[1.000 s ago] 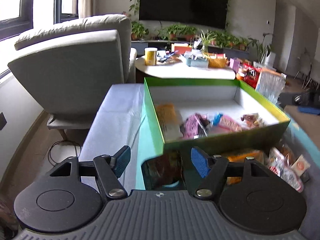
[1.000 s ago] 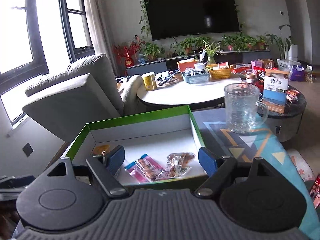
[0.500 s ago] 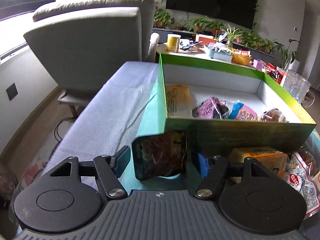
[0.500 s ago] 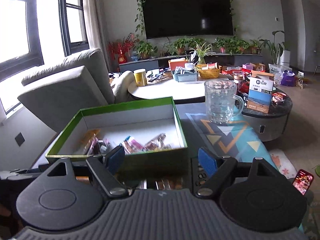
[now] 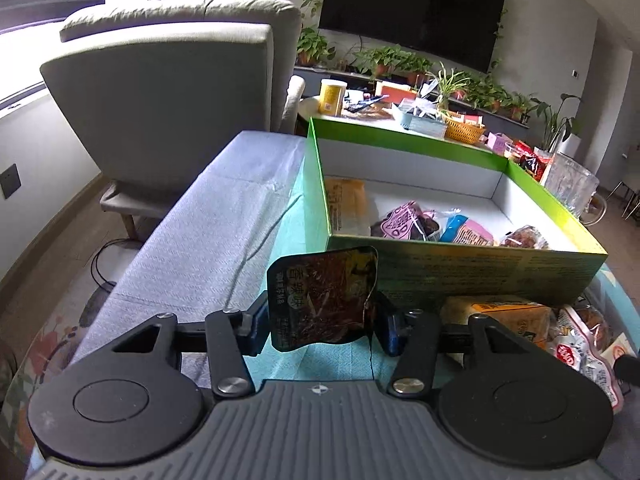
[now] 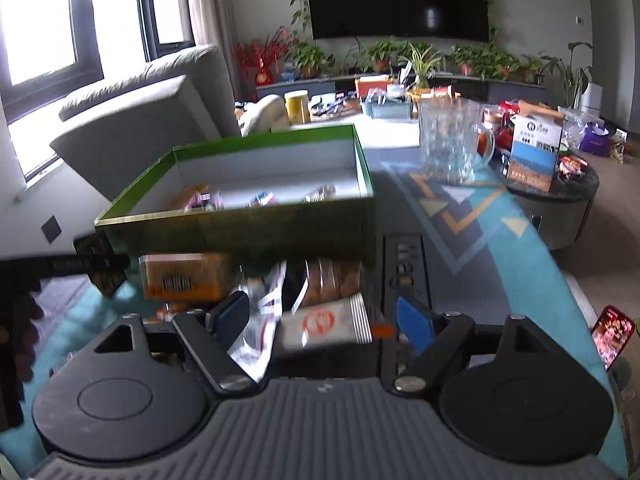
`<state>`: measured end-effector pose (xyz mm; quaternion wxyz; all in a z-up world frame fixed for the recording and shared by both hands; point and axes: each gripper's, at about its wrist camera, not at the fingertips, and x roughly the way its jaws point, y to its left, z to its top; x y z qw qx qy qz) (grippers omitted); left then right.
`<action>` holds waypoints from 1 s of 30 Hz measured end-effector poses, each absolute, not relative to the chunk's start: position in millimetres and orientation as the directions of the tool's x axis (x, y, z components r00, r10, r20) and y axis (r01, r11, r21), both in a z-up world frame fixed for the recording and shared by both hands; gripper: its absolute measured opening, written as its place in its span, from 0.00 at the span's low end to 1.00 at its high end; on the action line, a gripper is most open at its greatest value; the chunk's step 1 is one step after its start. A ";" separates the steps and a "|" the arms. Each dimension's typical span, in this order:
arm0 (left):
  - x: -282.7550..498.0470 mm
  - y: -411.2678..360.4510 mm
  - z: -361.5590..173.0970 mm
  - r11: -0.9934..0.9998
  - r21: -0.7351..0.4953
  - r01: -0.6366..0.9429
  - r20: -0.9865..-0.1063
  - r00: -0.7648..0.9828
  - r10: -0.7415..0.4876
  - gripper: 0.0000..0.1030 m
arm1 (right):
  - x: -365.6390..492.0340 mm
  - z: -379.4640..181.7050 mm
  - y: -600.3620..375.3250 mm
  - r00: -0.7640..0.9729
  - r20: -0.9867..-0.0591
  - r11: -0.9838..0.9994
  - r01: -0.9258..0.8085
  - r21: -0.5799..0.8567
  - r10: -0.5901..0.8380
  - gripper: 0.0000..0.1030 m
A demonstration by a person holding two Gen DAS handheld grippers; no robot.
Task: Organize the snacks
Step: 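Lift the dark brown packet with the left tool while the right tool grasps a clear bag of dark snacks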
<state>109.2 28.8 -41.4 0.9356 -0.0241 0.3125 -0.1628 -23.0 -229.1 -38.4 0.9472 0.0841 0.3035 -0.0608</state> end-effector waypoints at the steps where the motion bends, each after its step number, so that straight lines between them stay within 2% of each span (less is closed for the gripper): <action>1: 107.6 30.0 -39.5 0.945 -0.149 0.291 -0.573 0.753 -0.322 0.47 | -24.8 -40.3 -229.7 0.805 -0.590 0.978 0.166 0.125 -0.061 0.52; 14: 93.9 36.5 -25.3 0.939 -0.158 0.307 -0.543 0.767 -0.342 0.47 | -28.0 -50.8 -214.7 0.760 -0.646 0.957 0.130 0.259 0.071 0.52; 22: 90.3 40.8 -21.5 0.939 -0.166 0.302 -0.530 0.775 -0.343 0.47 | -32.4 -46.6 -201.1 0.763 -0.642 0.971 0.099 0.219 0.067 0.52; 30: 86.2 43.7 -22.0 0.940 -0.173 0.294 -0.531 0.776 -0.340 0.47 | -41.0 -51.6 -178.5 0.732 -0.658 0.971 -0.017 0.238 0.174 0.52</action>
